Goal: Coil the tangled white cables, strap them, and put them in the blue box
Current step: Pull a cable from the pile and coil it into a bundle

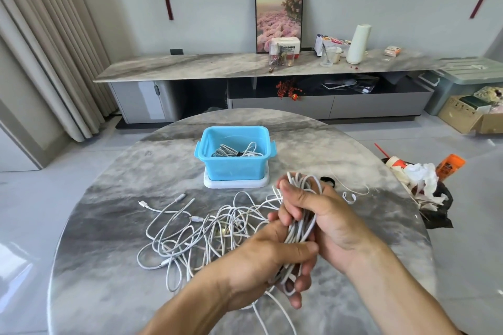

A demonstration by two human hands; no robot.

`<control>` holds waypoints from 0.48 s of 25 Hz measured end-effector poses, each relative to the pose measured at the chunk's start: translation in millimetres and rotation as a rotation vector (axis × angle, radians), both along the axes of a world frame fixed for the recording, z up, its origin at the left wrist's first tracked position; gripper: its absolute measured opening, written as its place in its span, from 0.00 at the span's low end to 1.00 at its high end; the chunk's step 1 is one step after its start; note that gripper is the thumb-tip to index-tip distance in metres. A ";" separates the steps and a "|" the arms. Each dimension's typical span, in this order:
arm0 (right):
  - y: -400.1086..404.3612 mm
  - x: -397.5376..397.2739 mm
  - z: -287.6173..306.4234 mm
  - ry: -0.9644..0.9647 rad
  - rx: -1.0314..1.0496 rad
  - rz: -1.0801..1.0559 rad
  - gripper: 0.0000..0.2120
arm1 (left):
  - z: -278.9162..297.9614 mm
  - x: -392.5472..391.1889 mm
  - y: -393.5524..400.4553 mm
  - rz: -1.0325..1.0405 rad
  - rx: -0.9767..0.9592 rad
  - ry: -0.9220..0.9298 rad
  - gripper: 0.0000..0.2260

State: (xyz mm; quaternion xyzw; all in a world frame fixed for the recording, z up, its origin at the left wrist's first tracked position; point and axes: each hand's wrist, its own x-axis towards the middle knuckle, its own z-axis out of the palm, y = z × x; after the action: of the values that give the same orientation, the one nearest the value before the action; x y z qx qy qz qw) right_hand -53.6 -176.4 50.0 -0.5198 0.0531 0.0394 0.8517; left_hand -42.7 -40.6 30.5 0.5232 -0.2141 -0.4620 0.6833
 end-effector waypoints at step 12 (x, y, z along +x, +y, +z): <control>5.0 1.4 5.6 -0.150 0.036 0.041 0.12 | 3.2 2.9 4.5 -0.055 -0.103 0.171 0.12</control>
State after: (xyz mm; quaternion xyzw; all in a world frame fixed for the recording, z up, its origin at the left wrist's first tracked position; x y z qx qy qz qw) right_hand -52.2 -171.4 55.6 -0.5070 -0.0220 0.0187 0.8614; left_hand -39.8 -36.1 33.7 0.4398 -0.1926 -0.5122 0.7121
